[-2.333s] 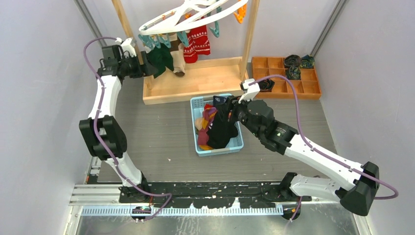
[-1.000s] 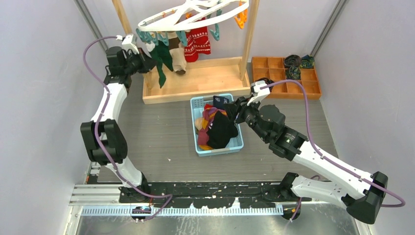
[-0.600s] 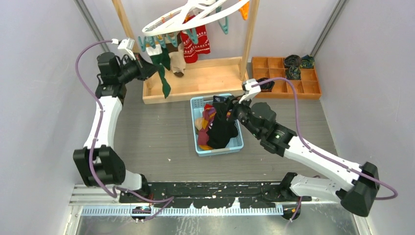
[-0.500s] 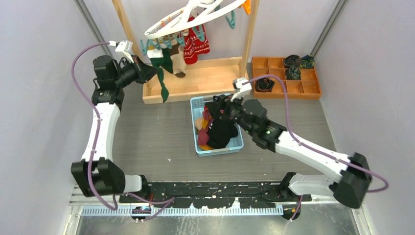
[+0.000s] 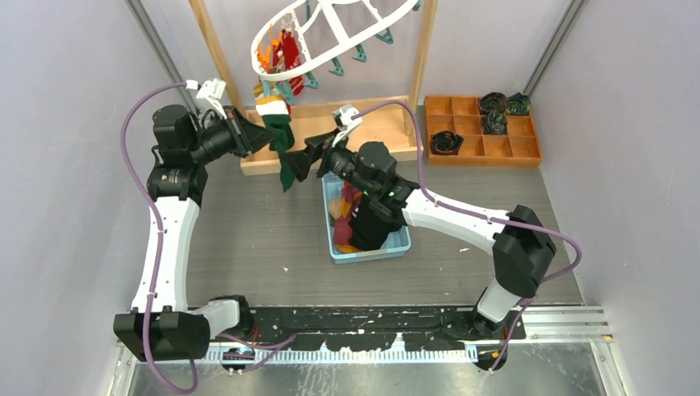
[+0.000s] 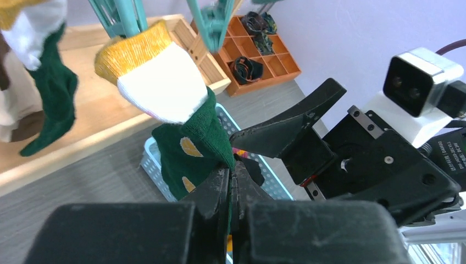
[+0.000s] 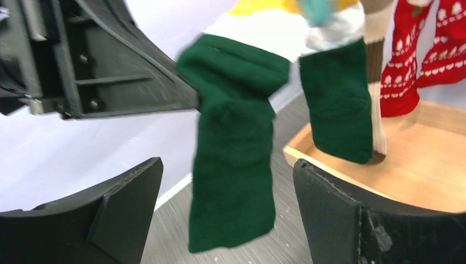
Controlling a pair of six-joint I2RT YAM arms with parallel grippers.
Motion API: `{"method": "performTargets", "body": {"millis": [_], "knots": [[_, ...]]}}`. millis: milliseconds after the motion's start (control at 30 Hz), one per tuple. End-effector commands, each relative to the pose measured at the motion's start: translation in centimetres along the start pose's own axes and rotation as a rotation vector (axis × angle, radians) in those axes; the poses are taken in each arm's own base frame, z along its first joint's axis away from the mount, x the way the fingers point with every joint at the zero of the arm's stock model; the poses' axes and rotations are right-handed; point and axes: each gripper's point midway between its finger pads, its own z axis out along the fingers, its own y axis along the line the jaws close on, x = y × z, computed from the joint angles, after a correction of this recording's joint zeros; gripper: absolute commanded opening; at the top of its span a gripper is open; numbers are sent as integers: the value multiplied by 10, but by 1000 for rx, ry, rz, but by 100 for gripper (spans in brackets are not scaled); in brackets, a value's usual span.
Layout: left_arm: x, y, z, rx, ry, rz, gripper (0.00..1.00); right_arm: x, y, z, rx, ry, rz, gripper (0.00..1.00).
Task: Remove the socks clipped to the hanger
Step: Remove the sock from the hanger.
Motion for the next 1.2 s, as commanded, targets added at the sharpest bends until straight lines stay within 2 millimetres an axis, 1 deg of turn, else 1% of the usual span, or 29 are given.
{"method": "performTargets", "body": {"millis": [0, 67, 233, 333, 367, 433, 500, 567, 600, 633, 667, 700, 733, 767, 800, 833, 867, 900, 933, 967, 1000, 1100, 1167], "knots": [[1, -22, -6, 45, 12, -62, 0, -48, 42, 12, -133, -151, -17, 94], [0, -27, -7, 60, 16, -82, 0, -44, 42, 15, -131, -144, -18, 92], [0, -41, -8, 90, 31, -90, 0, -35, 45, 19, -141, -124, -9, 84], [-2, -43, -7, 95, 38, -106, 0, -25, 49, 21, -143, -82, -26, 77], [0, -51, -6, 116, 52, -105, 0, -23, 48, 21, -136, -71, -37, 74], [1, -60, -5, 134, 63, -103, 1, -19, 47, 20, -123, -60, -49, 67], [1, -67, -6, 149, 64, -98, 0, -20, 44, 19, -106, -62, -53, 57], [2, -72, -6, 158, 70, -104, 1, -24, 42, 17, -85, -71, -51, 42], [3, -73, -6, 159, 73, -106, 0, -28, 43, 15, -85, -77, -48, 31], [3, -74, -6, 158, 77, -111, 0, -33, 40, 13, -58, -96, -43, 15], [4, -74, -6, 156, 79, -110, 0, -39, 39, 10, -49, -110, -37, 7], [4, -74, -7, 151, 82, -107, 0, -45, 40, 4, -45, -124, -26, 1], [5, -73, -8, 146, 85, -109, 1, -47, 40, 0, -40, -126, -14, 1], [5, -73, -8, 138, 88, -109, 6, -53, 42, -5, -42, -133, 1, 1], [6, -73, -9, 132, 91, -106, 20, -58, 44, -13, -50, -134, 17, 1], [6, -73, -10, 126, 96, -103, 45, -59, 45, -19, -55, -124, 31, 1], [6, -73, -13, 120, 100, -97, 56, -61, 48, -26, -67, -119, 53, 1], [6, -74, -15, 109, 101, -91, 79, -64, 47, -33, -68, -114, 75, 1], [7, -73, -18, 95, 103, -86, 87, -64, 50, -41, -90, -99, 92, 1], [7, -73, -20, 84, 102, -80, 93, -66, 49, -49, -97, -91, 111, 1], [8, -74, -23, 77, 104, -75, 95, -66, 49, -57, -100, -78, 126, 1], [11, -74, -31, 58, 104, -84, 96, -65, 49, -78, -106, -32, 148, 1], [9, -73, -36, 45, 91, -85, 96, -63, 50, -85, -103, -3, 147, 1]]}}
